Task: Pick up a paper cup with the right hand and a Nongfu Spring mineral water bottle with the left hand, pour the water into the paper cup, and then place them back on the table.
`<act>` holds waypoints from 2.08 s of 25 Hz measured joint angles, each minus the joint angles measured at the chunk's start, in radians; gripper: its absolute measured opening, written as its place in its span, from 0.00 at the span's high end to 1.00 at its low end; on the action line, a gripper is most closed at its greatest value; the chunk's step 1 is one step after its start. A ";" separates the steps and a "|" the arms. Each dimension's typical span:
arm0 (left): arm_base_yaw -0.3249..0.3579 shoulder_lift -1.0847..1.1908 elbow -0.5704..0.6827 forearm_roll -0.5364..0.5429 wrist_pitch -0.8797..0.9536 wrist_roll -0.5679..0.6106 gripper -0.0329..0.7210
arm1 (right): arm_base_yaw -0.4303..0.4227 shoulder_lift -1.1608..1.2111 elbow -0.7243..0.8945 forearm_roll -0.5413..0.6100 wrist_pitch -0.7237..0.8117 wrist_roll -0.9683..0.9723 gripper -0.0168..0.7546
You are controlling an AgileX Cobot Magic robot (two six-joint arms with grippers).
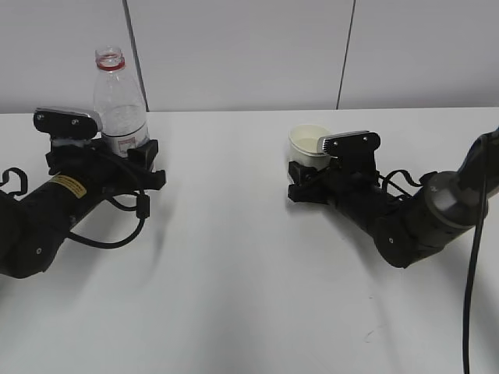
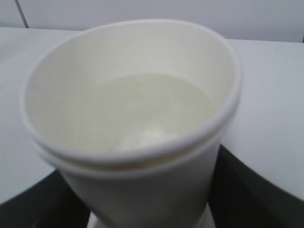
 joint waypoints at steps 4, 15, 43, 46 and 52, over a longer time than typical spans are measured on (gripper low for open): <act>0.000 0.000 0.000 0.000 0.000 0.000 0.43 | 0.000 0.000 0.000 0.000 0.000 0.000 0.27; 0.000 0.000 0.000 0.000 0.000 0.000 0.43 | 0.000 0.000 0.000 0.000 -0.004 0.000 0.21; 0.000 0.000 0.000 -0.027 0.000 0.000 0.43 | -0.002 -0.158 0.217 0.002 -0.010 0.000 0.21; 0.000 0.000 0.000 -0.046 0.000 0.010 0.43 | -0.002 -0.202 0.262 0.002 -0.010 0.000 0.21; 0.005 0.005 0.000 -0.058 -0.001 0.019 0.43 | -0.002 -0.310 0.364 0.002 -0.010 0.000 0.21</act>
